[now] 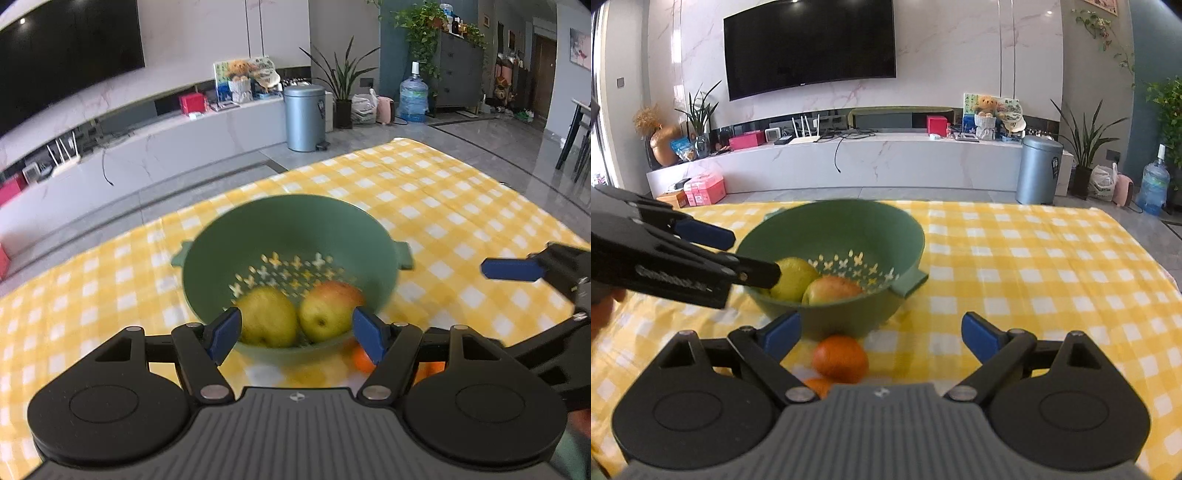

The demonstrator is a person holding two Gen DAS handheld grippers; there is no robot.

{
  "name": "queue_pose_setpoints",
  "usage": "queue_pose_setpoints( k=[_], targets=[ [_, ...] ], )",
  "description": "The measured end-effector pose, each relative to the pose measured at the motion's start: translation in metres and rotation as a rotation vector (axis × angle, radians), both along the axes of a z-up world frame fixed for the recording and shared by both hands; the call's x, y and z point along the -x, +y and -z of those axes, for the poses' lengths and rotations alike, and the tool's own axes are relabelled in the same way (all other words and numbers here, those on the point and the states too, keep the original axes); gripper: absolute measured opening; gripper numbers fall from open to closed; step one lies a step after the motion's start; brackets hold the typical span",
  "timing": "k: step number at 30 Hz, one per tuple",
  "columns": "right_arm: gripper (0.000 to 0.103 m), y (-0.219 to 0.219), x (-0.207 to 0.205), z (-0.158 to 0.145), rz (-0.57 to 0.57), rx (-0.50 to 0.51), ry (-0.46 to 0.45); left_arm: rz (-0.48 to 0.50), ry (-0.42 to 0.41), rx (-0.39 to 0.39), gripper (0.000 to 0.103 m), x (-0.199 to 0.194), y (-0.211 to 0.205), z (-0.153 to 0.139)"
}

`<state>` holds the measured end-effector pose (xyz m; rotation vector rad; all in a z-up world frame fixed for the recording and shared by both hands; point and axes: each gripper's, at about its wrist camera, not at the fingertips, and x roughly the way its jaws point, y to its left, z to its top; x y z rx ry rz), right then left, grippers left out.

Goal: Organize fruits
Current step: 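Withdraw both tools from the colander toward the oranges, then grasp an orange with the left tool while the right tool grasps another orange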

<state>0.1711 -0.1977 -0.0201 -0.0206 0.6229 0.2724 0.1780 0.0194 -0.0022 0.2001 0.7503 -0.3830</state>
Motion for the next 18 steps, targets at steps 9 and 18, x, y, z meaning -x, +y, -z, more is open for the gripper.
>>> queue_pose_setpoints(
  k=[9, 18],
  targets=[
    [0.090, -0.016, 0.019, 0.012, 0.068, -0.032, 0.044, 0.015, 0.107, 0.134, 0.078, 0.029, 0.019, 0.008],
    [0.085, -0.022, 0.036, 0.020, 0.090, -0.060, 0.089, 0.075, 0.185, 0.147, 0.071, 0.045, 0.016, 0.029]
  ],
)
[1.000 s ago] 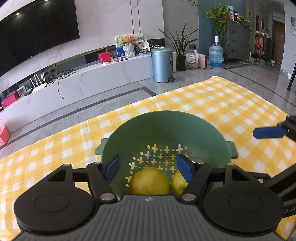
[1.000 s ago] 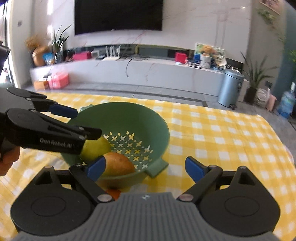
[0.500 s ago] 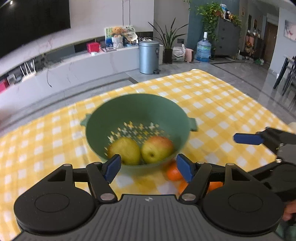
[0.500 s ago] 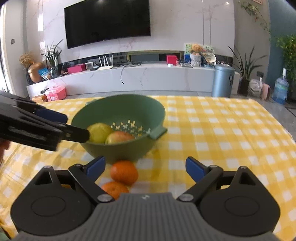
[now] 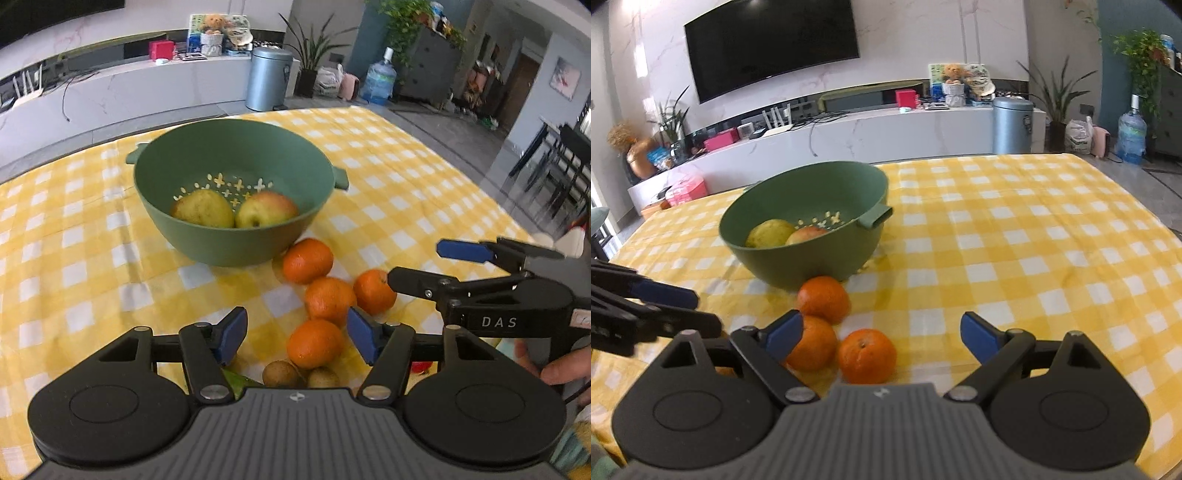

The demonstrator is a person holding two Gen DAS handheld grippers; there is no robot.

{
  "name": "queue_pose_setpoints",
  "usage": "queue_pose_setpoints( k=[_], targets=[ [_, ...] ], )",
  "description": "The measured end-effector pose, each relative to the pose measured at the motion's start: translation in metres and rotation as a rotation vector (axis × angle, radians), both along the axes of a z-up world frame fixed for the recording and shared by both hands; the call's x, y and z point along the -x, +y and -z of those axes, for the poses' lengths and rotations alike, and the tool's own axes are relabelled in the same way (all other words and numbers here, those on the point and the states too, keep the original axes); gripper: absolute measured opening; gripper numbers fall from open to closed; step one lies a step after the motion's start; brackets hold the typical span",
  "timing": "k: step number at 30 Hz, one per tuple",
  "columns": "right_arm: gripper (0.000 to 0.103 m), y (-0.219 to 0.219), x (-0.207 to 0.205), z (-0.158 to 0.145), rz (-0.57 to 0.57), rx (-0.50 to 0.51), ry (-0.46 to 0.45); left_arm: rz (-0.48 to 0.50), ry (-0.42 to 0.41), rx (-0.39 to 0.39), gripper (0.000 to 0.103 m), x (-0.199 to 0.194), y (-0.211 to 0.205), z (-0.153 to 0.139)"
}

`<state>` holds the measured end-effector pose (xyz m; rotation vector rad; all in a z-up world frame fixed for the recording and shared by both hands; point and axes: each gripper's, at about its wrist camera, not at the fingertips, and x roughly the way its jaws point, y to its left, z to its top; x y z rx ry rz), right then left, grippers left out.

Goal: Organize fruits
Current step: 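Grasp an orange with the left tool while the right tool grasps another orange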

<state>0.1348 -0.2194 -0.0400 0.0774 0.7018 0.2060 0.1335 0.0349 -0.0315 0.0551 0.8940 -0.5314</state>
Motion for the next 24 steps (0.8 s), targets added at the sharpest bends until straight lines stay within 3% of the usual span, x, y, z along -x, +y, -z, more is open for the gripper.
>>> queue_pose_setpoints(
  k=[6, 9, 12, 20, 24],
  targets=[
    [0.069, 0.006, -0.004, 0.010, -0.030, 0.021, 0.044, 0.083, 0.018, -0.068, 0.071, 0.005, -0.017, 0.018],
    [0.067, 0.009, -0.007, 0.015, -0.035, 0.042, 0.068, 0.092, 0.034, -0.086, 0.071, 0.004, -0.019, 0.026],
    [0.058, 0.015, -0.011, 0.019, -0.042, 0.080, 0.096, 0.096, 0.043, -0.086, 0.071, 0.004, -0.020, 0.029],
    [0.056, 0.023, -0.014, 0.028, -0.075, 0.125, 0.130, 0.112, 0.063, -0.096, 0.071, 0.000, -0.029, 0.038],
    [0.048, 0.023, -0.015, 0.031, -0.076, 0.129, 0.147, 0.111, 0.067, -0.094, 0.067, -0.002, -0.030, 0.040]
  ],
)
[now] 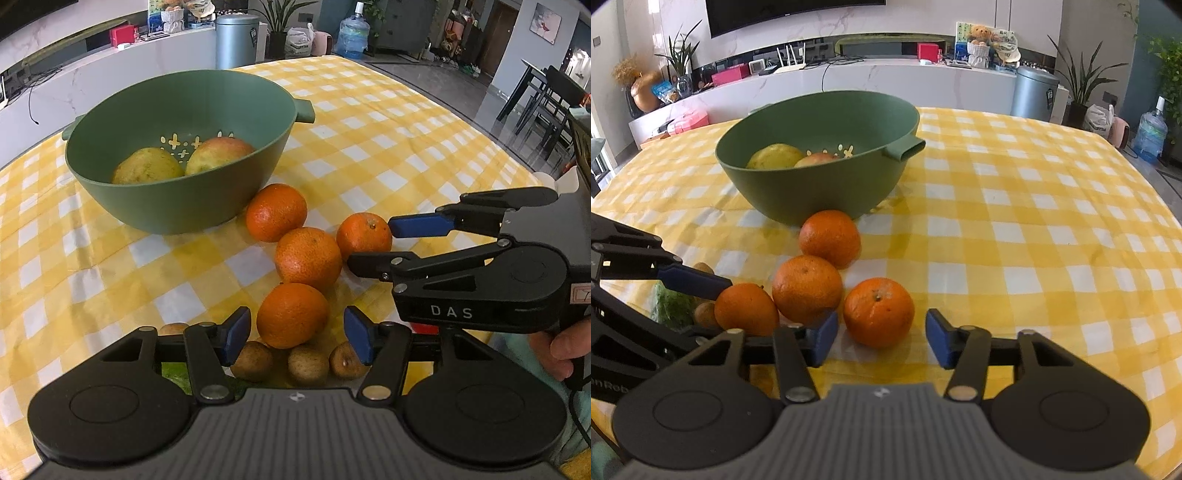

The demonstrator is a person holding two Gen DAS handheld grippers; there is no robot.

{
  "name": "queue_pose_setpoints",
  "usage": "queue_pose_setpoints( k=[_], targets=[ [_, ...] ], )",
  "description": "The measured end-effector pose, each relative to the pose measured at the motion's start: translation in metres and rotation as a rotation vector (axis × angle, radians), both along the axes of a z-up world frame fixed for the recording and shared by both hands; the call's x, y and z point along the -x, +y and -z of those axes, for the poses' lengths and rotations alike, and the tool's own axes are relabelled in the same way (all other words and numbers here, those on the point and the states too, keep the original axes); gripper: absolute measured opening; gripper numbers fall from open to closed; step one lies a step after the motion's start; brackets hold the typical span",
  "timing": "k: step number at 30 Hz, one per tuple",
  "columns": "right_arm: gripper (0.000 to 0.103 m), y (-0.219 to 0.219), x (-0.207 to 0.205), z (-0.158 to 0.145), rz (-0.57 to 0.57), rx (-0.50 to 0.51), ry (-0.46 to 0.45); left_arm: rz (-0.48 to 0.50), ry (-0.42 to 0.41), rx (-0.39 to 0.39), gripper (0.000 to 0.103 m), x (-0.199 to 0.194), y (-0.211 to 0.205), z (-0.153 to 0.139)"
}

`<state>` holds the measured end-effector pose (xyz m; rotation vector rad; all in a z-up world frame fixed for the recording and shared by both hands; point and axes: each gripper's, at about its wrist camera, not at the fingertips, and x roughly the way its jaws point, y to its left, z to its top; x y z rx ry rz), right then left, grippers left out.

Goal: Organize fruits
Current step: 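Grasp an orange with the left tool while the right tool grasps another orange, then carry both oranges into the colander and open both tools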

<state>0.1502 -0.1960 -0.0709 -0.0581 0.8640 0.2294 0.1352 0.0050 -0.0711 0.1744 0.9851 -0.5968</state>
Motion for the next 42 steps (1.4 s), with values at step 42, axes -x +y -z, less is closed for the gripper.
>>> queue_pose_setpoints(
  k=[42],
  targets=[
    [0.038, 0.009, 0.007, -0.050, -0.056, -0.011, -0.256, -0.184, -0.213, 0.242, 0.050, -0.020, 0.041, -0.070]
  ],
)
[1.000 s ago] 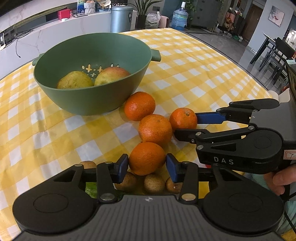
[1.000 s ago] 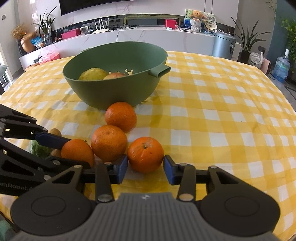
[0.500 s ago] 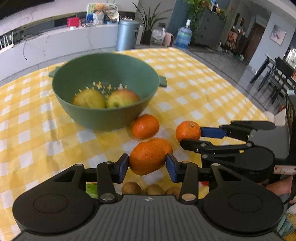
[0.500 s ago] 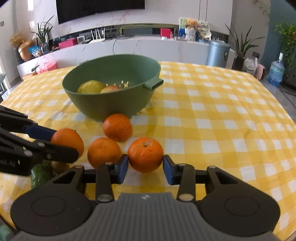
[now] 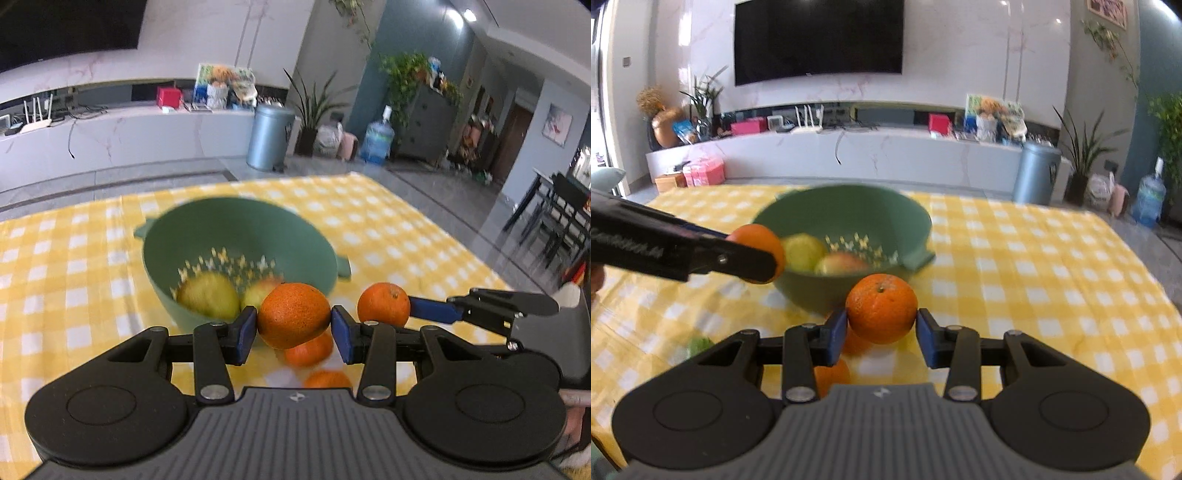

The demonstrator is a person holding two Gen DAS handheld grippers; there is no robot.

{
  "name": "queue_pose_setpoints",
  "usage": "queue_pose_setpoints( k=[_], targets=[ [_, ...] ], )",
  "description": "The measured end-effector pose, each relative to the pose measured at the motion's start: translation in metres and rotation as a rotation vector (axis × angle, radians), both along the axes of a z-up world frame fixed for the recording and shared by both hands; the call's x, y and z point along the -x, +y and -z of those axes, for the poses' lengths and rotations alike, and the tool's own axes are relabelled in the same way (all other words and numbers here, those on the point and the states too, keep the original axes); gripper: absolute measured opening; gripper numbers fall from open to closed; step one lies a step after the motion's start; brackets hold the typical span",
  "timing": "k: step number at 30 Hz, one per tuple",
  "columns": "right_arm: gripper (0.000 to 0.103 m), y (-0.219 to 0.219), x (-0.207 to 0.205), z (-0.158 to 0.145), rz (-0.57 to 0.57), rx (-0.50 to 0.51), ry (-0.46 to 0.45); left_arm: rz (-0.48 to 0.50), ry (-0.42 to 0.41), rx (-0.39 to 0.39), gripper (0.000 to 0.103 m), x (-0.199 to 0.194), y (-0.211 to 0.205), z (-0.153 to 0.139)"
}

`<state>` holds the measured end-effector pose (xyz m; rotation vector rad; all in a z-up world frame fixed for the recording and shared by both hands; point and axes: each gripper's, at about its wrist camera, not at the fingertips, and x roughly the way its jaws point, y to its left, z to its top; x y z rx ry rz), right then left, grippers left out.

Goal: Organize fruits
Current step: 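Carry both oranges into the colander and open both tools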

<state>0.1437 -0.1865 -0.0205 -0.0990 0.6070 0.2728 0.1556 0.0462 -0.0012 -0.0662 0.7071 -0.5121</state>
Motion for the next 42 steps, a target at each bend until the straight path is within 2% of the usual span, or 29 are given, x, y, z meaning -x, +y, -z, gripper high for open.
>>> queue_pose_setpoints(
  k=[5, 10, 14, 19, 25, 31, 42],
  targets=[
    [0.038, 0.007, -0.021, -0.017, -0.035, -0.004, -0.034, -0.083, 0.005, 0.029, 0.049, -0.022, 0.007, -0.003],
    [0.038, 0.019, -0.052, -0.025, -0.078, -0.011, -0.017, -0.149, 0.014, 0.009, 0.050, -0.043, 0.012, -0.001],
    [0.038, 0.029, -0.075, -0.025, -0.107, 0.017, -0.004, -0.176, 0.015, 0.022, 0.049, -0.058, 0.017, 0.002],
    [0.038, 0.038, -0.105, -0.021, -0.139, 0.037, 0.053, -0.193, 0.008, -0.008, 0.049, -0.072, 0.017, 0.008],
    [0.038, 0.047, -0.138, -0.014, -0.176, 0.066, 0.123, -0.209, 0.046, 0.001, 0.049, -0.082, 0.024, 0.020],
    [0.038, 0.052, -0.160, -0.001, -0.193, 0.031, 0.225, -0.225, 0.097, 0.034, 0.049, -0.089, 0.033, 0.030],
    [0.038, 0.060, -0.180, 0.015, -0.180, 0.064, 0.278, -0.252, 0.071, 0.033, 0.049, -0.101, 0.031, 0.035]
  ],
)
